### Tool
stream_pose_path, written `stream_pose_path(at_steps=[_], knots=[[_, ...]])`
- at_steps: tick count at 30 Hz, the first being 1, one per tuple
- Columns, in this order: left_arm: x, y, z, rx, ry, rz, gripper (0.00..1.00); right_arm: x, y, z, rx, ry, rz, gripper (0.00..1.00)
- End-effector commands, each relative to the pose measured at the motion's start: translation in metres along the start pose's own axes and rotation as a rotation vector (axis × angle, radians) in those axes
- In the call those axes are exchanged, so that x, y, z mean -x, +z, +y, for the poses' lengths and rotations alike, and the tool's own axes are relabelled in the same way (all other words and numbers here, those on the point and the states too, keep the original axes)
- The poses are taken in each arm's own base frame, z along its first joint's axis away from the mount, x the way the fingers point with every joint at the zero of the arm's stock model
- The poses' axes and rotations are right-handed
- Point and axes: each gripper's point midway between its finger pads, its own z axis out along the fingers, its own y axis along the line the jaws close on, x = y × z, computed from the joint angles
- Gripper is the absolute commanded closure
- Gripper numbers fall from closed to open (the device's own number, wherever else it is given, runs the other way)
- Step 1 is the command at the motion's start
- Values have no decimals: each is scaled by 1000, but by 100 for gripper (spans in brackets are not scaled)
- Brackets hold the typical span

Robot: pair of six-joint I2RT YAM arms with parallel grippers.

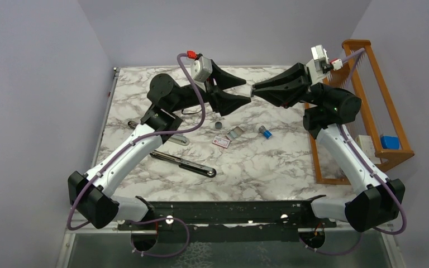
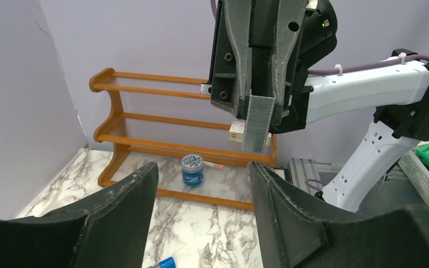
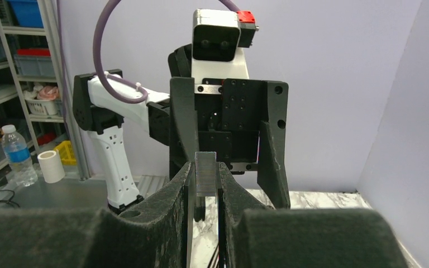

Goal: Load the staples into the stapler
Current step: Pick up the staple from the center of the board.

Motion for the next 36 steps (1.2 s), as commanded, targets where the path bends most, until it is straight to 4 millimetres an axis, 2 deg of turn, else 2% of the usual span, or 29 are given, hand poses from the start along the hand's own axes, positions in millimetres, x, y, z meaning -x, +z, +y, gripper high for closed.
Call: stream_pose_path(at_steps=[1, 7, 26, 31, 36], knots=[[19, 8, -12, -54, 28, -47, 38, 5, 0, 11, 39, -37, 3, 78], [20, 9, -18, -70, 28, -52, 45, 2, 0, 10, 40, -25, 15, 78], [33, 10, -39, -136, 41, -84, 46, -8, -2, 5, 23, 4, 32, 78], [27, 9, -40, -142, 35, -75, 43, -7, -2, 4, 14, 1, 26, 78], [26, 10, -40, -140, 26, -73, 46, -9, -3, 3, 11, 3, 32, 78]])
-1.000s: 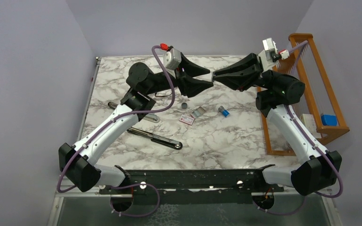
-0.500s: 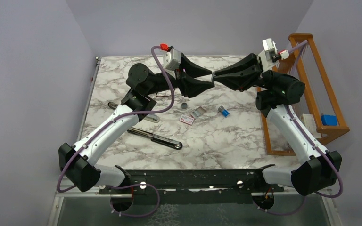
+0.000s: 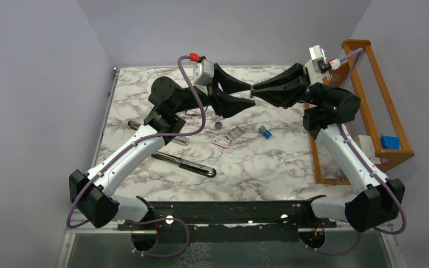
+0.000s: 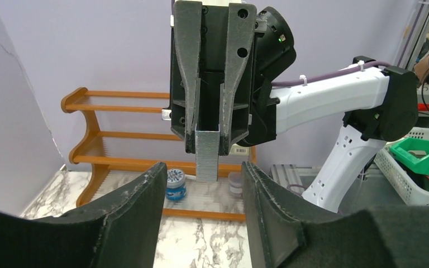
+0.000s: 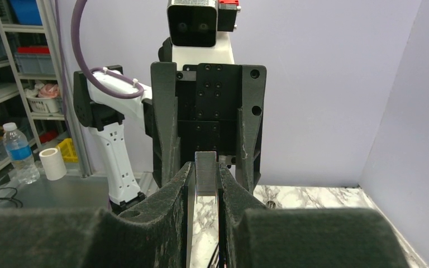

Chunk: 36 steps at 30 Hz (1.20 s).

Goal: Load the staples into the stapler
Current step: Pick up the staple from the center of the board.

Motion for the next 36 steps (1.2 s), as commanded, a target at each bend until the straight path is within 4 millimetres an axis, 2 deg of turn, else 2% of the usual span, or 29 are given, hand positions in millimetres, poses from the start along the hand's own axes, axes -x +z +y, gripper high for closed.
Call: stream_pose_path(at_steps=[1, 7, 24, 27, 32, 36], knots=[[22, 1, -16, -48, 41, -41, 48, -6, -2, 3, 9, -7, 19, 78], [28, 1, -17, -45, 45, -52, 61, -10, -3, 2, 8, 0, 24, 78], [24, 2, -13, -29, 31, -51, 89, -13, -3, -1, 7, 0, 28, 77], [24, 2, -12, -28, 29, -51, 97, -14, -4, -1, 7, 3, 29, 77], [22, 2, -12, -26, 23, -49, 100, -8, -3, 0, 1, -10, 14, 69], [19, 0, -11, -18, 21, -47, 100, 12, 0, 4, -33, -57, -33, 55]])
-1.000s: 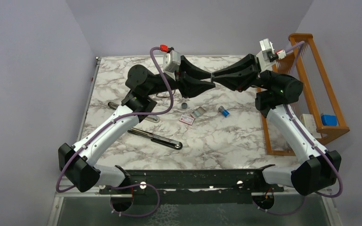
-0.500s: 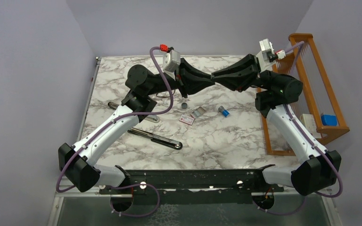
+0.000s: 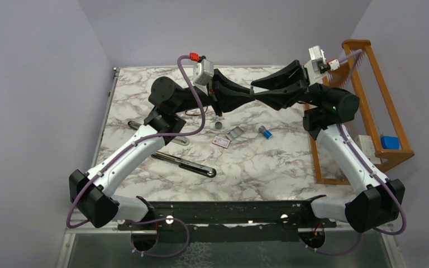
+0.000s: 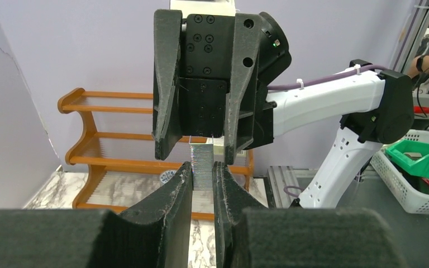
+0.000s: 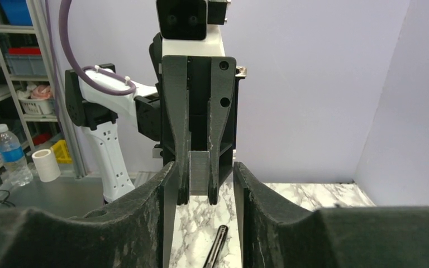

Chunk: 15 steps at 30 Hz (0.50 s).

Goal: Load the staples into the stapler
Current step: Pick up the staple from the center of the board, then place the staple at the center of the board.

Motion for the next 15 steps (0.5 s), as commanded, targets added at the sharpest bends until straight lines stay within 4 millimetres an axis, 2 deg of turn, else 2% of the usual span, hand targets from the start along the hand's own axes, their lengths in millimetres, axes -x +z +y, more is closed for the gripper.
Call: stream_pose_path(at_steps=[1, 5, 9, 12, 15], knots=[[17, -1, -9, -11, 32, -40, 100, 24, 2, 8, -39, -78, -52, 53], [8, -2, -9, -16, 14, -19, 100, 57, -4, 2, -211, -136, -145, 47], [-16, -4, -1, 1, -14, 62, 100, 88, -22, -8, -438, -176, -240, 40], [-46, -11, 17, 71, -2, 181, 100, 87, -38, -23, -588, -177, -215, 39], [-83, -27, 35, 140, 55, 334, 100, 72, -48, -34, -664, -150, -154, 39]])
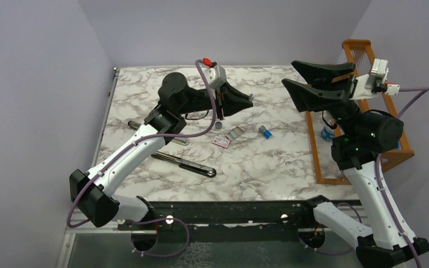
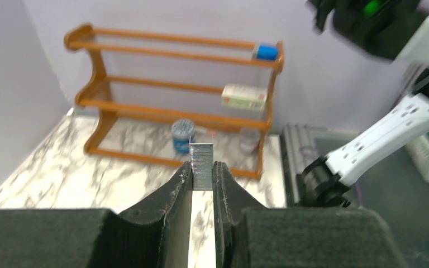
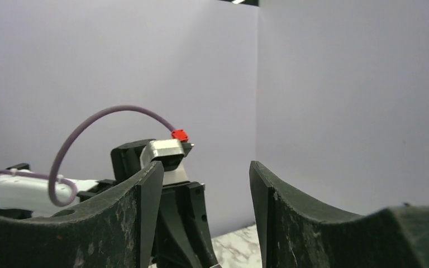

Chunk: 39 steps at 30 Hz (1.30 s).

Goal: Load the staples into the stapler
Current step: Place the staple at the center of the board.

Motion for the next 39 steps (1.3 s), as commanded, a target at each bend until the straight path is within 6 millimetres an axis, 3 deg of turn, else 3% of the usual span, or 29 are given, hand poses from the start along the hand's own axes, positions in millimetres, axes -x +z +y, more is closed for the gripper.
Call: stream_pose_path(at_steps=[1, 9, 15, 19, 28, 35, 39], knots=[[-60, -16, 27, 104, 98, 247, 100, -44, -15, -53, -255, 17, 137, 39], [-121, -52, 25, 6, 425, 427, 100, -67, -31, -58, -308, 31, 229, 39], [-204, -85, 28, -134, 507, 710, 100, -71, -47, -66, -391, 6, 261, 41], [-243, -103, 31, -192, 545, 832, 100, -75, -57, -78, -480, -6, 297, 42], [-298, -113, 28, -312, 363, 1036, 100, -90, -66, -76, -471, -6, 375, 43], [-345, -155, 18, -330, 321, 1262, 100, -88, -73, -82, -512, -42, 394, 44], [-358, -161, 19, -335, 301, 1306, 100, -86, -72, -81, -510, -50, 397, 45]])
